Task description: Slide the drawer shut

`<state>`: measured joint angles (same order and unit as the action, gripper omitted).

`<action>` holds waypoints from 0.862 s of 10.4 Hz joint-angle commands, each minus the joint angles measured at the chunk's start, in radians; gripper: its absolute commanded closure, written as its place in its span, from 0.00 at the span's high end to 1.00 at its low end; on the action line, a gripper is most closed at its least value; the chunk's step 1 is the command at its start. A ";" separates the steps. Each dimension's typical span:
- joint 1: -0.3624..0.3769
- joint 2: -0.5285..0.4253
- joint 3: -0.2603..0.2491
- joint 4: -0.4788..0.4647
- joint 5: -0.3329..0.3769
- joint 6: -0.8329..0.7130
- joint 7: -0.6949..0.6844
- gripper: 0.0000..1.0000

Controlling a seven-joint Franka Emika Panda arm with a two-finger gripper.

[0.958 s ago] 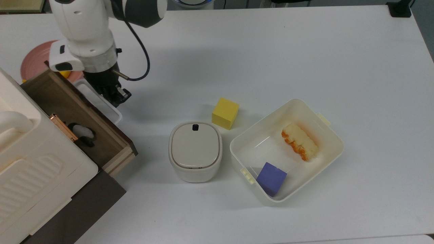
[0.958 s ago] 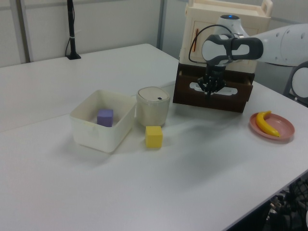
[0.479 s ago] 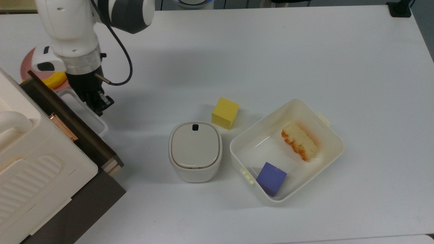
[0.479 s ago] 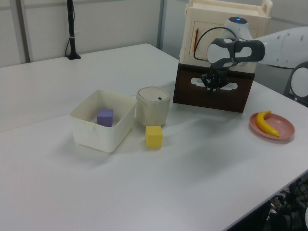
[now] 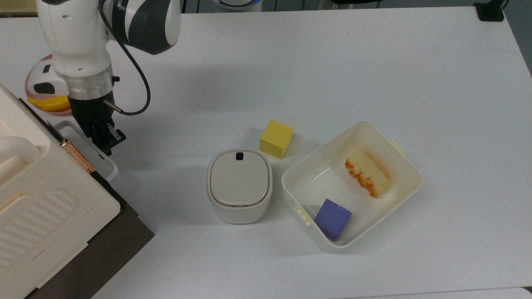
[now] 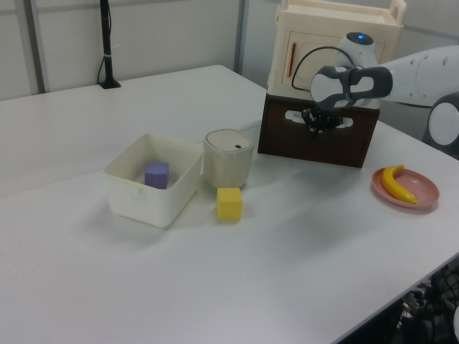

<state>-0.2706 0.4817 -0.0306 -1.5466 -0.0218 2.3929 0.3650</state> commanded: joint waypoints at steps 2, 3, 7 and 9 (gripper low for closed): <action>-0.006 0.023 -0.005 0.019 0.005 0.054 -0.027 0.00; -0.006 0.023 -0.005 0.019 0.003 0.060 -0.034 0.00; 0.037 0.015 0.003 0.016 0.002 0.045 -0.044 0.00; 0.117 0.006 0.001 0.017 -0.013 -0.058 -0.046 0.00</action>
<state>-0.2399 0.4972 -0.0207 -1.5358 -0.0224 2.4231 0.3340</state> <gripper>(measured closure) 0.991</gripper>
